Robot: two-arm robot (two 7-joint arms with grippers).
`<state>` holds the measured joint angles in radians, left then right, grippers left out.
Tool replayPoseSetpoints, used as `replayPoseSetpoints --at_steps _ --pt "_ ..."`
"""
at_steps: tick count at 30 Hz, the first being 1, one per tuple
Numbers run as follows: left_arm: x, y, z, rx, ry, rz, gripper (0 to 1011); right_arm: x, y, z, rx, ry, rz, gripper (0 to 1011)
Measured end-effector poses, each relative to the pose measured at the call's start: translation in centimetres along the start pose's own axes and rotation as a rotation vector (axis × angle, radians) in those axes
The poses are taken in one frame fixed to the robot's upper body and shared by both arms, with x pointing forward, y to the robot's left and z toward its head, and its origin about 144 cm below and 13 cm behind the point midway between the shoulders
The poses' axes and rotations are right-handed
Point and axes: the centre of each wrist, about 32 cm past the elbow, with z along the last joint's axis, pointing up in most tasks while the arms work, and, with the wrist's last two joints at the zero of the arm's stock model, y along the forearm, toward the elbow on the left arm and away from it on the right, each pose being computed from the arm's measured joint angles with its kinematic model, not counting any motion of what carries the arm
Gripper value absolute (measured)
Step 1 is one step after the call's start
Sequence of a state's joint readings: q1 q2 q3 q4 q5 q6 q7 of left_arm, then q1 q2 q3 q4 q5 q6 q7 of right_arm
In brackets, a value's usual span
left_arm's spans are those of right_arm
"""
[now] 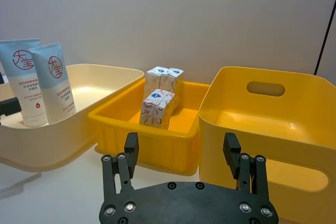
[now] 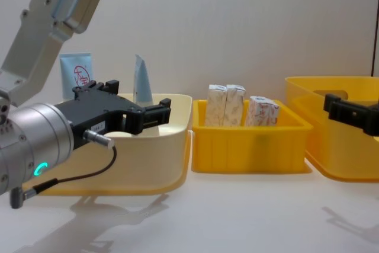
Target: Bimanual collaborative sorting of washing and personal care products
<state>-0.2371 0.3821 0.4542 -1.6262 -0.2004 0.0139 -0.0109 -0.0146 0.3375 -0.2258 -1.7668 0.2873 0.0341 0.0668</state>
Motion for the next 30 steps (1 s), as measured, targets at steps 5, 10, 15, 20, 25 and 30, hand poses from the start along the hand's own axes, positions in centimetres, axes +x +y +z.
replayPoseSetpoints --at_steps 5,10,15,20,25,30 --pt "0.0 0.0 0.0 0.0 0.0 0.0 1003 0.0 0.0 0.0 0.0 0.0 0.0 1001" --pt "0.0 0.0 0.0 0.0 0.0 0.0 1004 0.0 0.0 0.0 0.0 0.0 0.0 1001" --pt "0.0 0.0 0.0 0.0 0.0 0.0 1003 0.0 0.0 0.0 0.0 0.0 0.0 1001" --pt "0.0 0.0 0.0 0.0 0.0 0.0 1003 0.0 0.0 0.0 0.0 0.0 0.0 1001" --pt "0.0 0.0 0.0 0.0 0.0 0.0 1003 0.0 0.0 0.0 0.0 0.0 0.0 1001" --pt "0.0 0.0 0.0 0.0 0.0 0.0 1003 0.0 0.0 0.0 0.0 0.0 0.0 1001"
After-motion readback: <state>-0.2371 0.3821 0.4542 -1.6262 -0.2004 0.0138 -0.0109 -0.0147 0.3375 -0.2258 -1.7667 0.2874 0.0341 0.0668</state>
